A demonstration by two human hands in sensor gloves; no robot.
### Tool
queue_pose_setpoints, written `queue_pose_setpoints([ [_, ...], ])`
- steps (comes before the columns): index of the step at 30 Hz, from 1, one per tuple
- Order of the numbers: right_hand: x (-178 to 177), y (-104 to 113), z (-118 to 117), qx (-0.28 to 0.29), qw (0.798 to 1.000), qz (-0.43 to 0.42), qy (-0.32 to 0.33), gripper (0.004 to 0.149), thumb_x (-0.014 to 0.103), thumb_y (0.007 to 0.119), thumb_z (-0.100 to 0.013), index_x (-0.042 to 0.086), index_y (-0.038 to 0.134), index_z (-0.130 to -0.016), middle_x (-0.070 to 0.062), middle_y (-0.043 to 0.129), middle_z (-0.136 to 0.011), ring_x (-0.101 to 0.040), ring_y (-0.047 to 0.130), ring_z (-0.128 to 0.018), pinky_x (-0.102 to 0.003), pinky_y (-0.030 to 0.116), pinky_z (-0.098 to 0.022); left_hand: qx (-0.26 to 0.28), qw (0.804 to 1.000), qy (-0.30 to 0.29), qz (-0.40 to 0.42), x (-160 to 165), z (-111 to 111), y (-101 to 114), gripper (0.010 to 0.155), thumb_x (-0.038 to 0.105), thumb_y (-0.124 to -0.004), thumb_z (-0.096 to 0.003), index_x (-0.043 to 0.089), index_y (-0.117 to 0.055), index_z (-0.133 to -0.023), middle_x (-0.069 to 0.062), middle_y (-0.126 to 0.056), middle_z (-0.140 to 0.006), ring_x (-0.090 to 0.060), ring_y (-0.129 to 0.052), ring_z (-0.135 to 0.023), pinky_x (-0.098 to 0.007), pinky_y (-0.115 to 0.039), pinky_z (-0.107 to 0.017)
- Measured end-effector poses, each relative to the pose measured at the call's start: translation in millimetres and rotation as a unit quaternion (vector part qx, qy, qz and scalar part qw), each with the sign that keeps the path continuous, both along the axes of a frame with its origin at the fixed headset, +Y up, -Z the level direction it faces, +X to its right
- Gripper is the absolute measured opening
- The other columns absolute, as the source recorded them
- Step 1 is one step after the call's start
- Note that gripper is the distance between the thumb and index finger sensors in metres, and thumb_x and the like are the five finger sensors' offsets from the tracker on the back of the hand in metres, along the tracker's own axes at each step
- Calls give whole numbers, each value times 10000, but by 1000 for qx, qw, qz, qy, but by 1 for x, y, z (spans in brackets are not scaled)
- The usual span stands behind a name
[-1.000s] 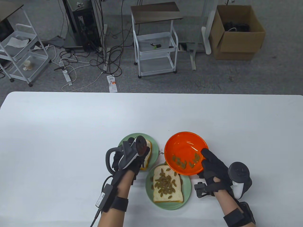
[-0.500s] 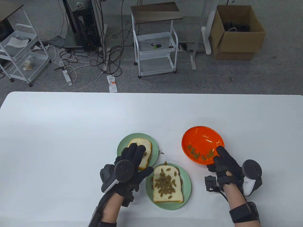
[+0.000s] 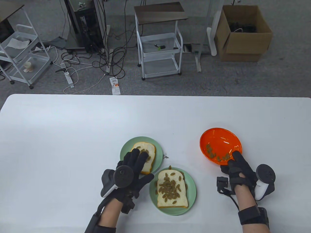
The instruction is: Sprinkle raisins onto toast
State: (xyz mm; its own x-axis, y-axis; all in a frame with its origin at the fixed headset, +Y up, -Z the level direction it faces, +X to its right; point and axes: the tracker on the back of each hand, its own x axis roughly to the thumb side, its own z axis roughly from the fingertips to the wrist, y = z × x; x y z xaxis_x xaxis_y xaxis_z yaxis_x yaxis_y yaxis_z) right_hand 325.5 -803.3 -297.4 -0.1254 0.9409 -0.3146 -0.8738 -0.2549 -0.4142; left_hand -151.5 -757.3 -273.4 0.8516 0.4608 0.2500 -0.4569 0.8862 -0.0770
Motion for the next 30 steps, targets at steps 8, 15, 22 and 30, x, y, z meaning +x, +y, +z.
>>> queue_pose_setpoints([
  [8,-14,35,13,40,983,177,13,743,407,810,-516,61,522,-1106,-402,379,-1084,-673,634,-802,-695,632,-526,8,1000,-15,8,2,2,5,886,846,-604,-390,469,-368,-1156,0,-341,-1270,-374,-471,-1186,-684,-521,-804],
  [15,-79,65,25,234,895,317,209,787,579,782,-508,158,545,-1129,-336,472,-1127,-641,565,-918,-722,559,-595,16,1000,-21,2,4,4,7,887,847,-603,-389,471,-367,-1157,1,-332,-1273,-371,-458,-1191,-685,-511,-809],
  [22,-138,56,39,260,826,290,407,836,661,735,-495,268,418,-1160,-293,352,-1185,-629,399,-1012,-784,388,-615,24,999,-22,-7,5,5,8,889,849,-599,-390,476,-354,-1159,4,-316,-1275,-370,-442,-1196,-686,-499,-813],
  [30,-149,52,44,262,809,277,447,859,698,700,-492,291,349,-1163,-285,308,-1194,-622,348,-1026,-780,343,-620,27,999,-26,-8,7,5,8,891,851,-596,-389,477,-355,-1160,6,-313,-1277,-366,-440,-1199,-686,-494,-817],
])
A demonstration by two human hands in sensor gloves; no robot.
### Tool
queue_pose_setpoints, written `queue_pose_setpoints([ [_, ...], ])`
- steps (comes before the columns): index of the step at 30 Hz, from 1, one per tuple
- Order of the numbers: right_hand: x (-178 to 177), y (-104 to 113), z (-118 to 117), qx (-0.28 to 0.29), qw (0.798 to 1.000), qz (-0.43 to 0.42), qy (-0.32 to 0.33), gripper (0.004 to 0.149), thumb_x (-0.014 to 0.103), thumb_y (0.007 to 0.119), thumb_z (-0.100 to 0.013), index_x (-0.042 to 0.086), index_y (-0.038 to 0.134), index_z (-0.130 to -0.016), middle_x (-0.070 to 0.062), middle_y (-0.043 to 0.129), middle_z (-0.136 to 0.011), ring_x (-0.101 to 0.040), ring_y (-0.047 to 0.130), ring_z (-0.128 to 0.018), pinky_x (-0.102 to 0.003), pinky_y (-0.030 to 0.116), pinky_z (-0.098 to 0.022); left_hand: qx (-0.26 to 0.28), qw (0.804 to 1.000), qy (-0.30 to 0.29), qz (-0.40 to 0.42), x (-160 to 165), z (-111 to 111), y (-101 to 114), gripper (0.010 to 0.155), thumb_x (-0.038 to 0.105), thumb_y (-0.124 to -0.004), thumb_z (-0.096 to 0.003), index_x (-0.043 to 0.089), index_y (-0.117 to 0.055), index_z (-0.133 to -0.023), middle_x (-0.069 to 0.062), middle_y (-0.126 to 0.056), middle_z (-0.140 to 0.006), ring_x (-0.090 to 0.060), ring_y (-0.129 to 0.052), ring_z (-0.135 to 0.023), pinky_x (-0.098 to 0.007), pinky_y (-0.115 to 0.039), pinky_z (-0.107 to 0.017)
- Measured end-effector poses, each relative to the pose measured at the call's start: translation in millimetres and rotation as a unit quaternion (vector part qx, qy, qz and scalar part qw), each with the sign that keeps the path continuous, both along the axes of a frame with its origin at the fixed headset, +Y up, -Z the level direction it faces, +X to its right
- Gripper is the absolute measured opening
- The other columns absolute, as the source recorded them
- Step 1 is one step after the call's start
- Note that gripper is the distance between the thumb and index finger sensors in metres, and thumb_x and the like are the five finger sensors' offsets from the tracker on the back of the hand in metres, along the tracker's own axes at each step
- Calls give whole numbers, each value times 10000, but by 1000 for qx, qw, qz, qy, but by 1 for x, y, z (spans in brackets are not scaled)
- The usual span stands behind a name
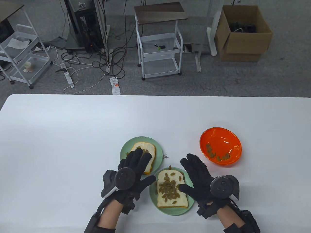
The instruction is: Sprinkle raisins onto toast
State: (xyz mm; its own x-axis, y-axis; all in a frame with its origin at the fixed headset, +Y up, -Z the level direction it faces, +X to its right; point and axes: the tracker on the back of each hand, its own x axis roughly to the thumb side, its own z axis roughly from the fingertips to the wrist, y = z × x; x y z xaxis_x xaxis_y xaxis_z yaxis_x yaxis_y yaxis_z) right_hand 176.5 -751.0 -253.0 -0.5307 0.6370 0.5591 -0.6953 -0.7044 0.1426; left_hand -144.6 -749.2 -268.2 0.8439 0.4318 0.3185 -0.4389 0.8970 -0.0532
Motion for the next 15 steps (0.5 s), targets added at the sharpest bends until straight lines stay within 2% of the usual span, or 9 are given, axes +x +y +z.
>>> queue_pose_setpoints([
  [15,-2,-4,-3,-21,1000,5,5,868,683,695,-501,252,336,-1163,-299,304,-1185,-625,346,-1017,-769,326,-616,2,1000,2,-6,0,0,1,886,848,-600,-390,477,-362,-1159,9,-323,-1276,-361,-450,-1197,-681,-499,-819],
])
